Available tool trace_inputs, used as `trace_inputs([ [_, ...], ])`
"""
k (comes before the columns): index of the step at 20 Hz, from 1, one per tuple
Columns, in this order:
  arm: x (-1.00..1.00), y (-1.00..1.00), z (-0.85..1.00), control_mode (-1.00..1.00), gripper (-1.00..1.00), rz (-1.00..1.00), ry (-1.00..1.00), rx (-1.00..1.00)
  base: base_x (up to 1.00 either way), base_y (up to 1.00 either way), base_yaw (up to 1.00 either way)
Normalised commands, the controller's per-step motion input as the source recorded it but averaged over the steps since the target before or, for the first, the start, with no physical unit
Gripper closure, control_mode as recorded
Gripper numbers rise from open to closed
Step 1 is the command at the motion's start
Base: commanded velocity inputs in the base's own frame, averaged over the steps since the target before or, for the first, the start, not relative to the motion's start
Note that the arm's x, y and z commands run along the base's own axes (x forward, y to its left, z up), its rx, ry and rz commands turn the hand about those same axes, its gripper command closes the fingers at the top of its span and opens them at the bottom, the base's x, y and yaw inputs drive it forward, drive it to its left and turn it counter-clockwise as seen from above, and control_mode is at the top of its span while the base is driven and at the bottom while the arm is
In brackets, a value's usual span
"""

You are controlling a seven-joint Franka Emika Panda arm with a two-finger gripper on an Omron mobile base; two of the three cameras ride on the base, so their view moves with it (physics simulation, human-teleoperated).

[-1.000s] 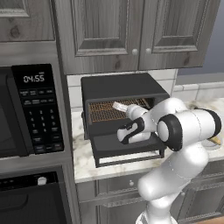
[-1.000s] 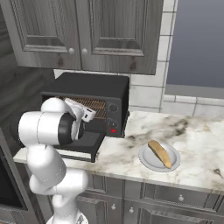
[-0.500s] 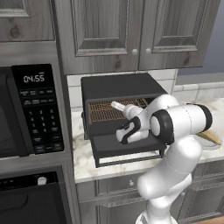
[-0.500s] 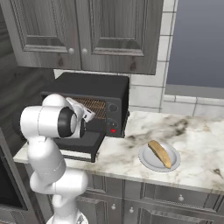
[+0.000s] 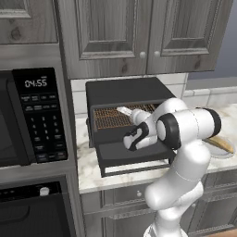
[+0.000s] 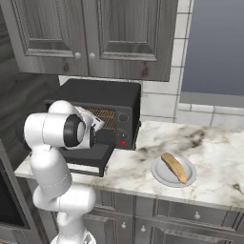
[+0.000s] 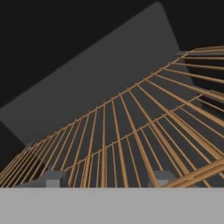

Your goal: Pull the toaster oven rack outwards. Pick up the baguette from the plate and place it on the toaster oven rack. Close the toaster oven door fully and set the temperature to the lowest setting.

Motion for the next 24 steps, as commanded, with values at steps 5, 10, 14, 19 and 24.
trace_inputs([
  [5,-0.15,0.0,0.0,-1.0,1.0,0.0,-0.01,0.0,0.0,0.0,0.0],
  [10,-0.76,-0.02,0.0,-1.0,1.0,0.0,-0.01,0.0,0.0,0.0,0.0],
  [14,-1.0,-0.22,0.0,-1.0,1.0,-0.06,0.0,0.0,0.0,0.0,0.0],
  [19,-1.0,-0.23,0.0,-1.0,1.0,-0.06,0.0,0.0,0.0,0.0,0.0],
  [24,-1.0,-0.33,-0.08,-1.0,1.0,-0.09,0.0,0.0,0.0,0.0,0.0],
])
